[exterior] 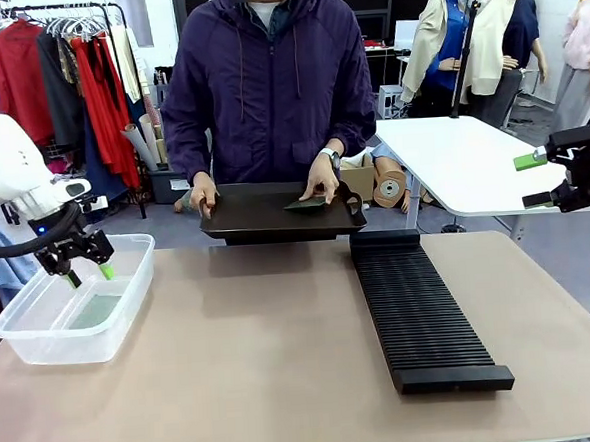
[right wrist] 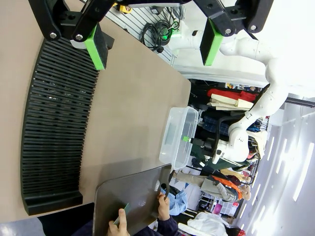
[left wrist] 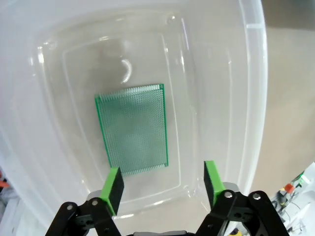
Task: Sort PCBs into racks and boxes based on the side picked up.
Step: If the short side of the Blank PCB is picked up, insert it into the PCB Rack ; if the long side is picked up, place it in the Organizing box, then pick up the Blank PCB handed by the Human.
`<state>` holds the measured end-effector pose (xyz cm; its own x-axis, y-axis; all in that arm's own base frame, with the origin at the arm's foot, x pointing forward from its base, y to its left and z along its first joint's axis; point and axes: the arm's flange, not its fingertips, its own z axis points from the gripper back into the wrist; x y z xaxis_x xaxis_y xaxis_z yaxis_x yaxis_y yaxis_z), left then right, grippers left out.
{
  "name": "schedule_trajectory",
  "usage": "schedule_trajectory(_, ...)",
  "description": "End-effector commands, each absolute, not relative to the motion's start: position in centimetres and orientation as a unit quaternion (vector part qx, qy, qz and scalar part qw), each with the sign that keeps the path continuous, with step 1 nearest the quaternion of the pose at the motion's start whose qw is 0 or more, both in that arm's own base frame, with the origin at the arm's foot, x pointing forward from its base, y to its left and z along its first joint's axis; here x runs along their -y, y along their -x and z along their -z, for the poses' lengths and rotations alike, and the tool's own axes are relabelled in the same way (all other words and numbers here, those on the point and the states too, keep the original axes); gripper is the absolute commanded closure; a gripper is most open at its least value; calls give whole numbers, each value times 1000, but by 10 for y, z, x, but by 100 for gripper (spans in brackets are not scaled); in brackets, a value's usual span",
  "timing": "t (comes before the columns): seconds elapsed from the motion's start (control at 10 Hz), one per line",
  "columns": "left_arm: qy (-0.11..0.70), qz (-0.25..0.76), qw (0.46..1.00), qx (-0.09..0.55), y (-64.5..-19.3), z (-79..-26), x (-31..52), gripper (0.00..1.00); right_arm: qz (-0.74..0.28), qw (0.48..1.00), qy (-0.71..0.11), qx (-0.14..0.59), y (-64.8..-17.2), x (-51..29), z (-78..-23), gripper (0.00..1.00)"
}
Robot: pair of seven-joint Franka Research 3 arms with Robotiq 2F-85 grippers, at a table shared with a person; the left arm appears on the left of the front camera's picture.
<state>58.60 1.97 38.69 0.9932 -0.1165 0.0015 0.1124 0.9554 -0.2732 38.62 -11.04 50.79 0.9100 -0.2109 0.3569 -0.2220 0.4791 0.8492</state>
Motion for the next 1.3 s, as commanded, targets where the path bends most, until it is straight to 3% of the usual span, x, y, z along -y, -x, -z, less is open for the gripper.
schedule_trajectory(0.0,102,37,994,-10,-574,-402,-8,0,-2,830,-515,213,-386,110,-510,0)
schedule_trajectory(1.2,84,35,996,-17,-575,-415,1,0,-2,830,-515,213,-386,110,-510,0)
